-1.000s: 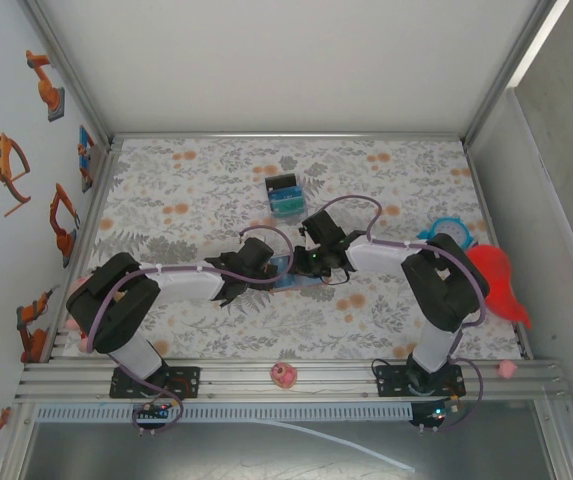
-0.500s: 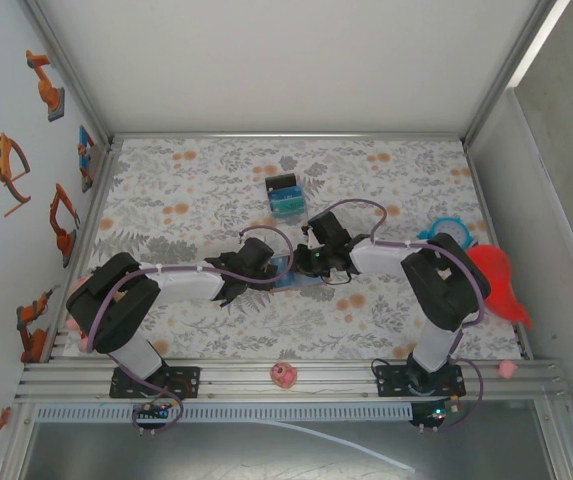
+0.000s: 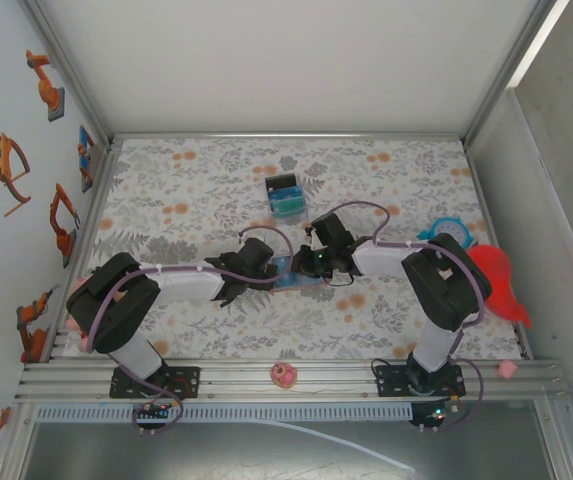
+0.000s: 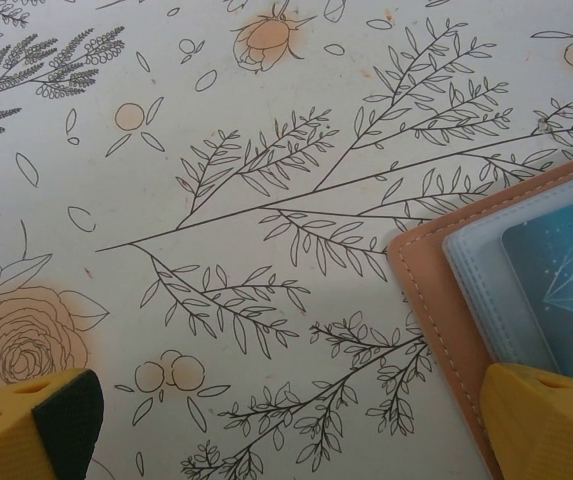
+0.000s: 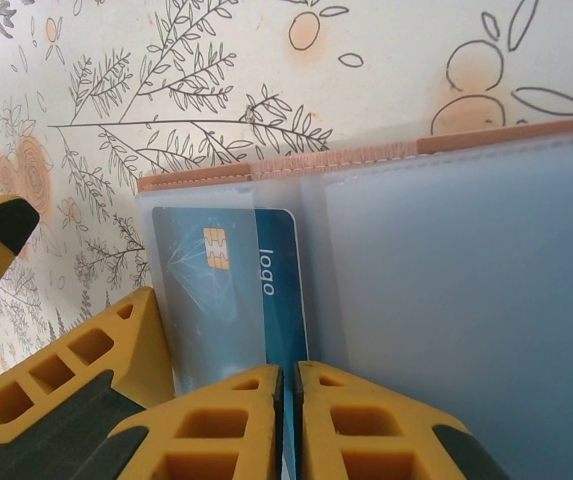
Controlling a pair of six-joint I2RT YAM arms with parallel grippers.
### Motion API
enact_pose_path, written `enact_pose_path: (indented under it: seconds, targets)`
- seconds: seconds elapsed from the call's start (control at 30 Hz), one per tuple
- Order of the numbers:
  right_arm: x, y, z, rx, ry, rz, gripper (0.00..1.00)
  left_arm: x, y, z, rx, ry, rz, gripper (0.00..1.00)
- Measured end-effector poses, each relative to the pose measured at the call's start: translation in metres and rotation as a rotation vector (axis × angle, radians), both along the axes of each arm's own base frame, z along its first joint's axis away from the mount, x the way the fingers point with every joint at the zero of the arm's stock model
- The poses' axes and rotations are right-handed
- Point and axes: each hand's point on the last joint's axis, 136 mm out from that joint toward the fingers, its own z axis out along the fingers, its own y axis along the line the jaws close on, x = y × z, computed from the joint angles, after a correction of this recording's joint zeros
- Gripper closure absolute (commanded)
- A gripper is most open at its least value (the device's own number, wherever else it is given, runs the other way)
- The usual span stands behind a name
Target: Take the credit cards out of the card holder
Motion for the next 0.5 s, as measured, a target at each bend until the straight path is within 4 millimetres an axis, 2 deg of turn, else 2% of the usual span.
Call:
enact_pose_path:
  seconds: [0.5]
  targets:
    - [0.0021,-0.0051,0.0037,0.003,-0.008,-0.014,0.88,-0.0005,0.0015,0.0005,0.014,-0.003,0.002,0.03]
